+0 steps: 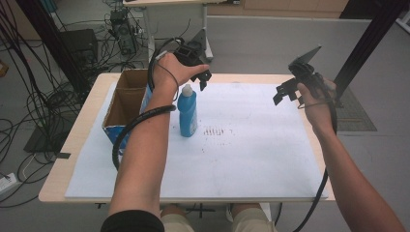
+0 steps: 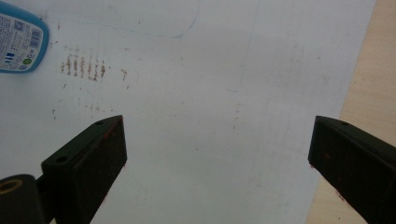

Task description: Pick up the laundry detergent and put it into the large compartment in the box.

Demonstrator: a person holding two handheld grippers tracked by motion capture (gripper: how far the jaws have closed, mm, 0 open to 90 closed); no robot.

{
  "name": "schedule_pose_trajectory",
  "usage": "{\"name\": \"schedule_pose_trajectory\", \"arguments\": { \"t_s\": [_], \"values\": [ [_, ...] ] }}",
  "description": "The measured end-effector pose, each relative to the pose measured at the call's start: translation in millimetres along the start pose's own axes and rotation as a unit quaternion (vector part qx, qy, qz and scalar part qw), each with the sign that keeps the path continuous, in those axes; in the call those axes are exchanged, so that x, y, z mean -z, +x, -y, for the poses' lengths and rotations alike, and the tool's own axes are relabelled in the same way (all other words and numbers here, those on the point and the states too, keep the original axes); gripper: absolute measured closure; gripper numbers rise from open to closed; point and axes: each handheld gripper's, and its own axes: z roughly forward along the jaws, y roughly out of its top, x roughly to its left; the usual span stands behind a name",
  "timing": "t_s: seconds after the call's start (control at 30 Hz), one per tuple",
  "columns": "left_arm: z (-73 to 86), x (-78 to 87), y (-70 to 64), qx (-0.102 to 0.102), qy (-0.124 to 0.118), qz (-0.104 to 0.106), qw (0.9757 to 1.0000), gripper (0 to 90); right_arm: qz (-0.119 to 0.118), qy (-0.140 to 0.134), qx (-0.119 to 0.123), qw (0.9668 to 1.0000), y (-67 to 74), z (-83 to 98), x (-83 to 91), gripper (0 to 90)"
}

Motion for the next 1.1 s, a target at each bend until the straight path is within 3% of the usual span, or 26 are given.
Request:
{"name": "schedule_pose_trajectory", "arguments": {
  "t_s": [0.37,1.1],
  "values": [
    [1.4,-15.4,1.8,0.021,0.008,-0.006,0.9997,5.2,-0.001,0.002,-0.001,1.0,0.8,-0.6,-2.7,4.4],
    [0.7,-47.3,4.1,0.043,0.025,-0.001,0.9988,5.2,-0.002,0.006,-0.003,1.0,-2.5,-1.6,-6.9,4.4]
  ]
}}
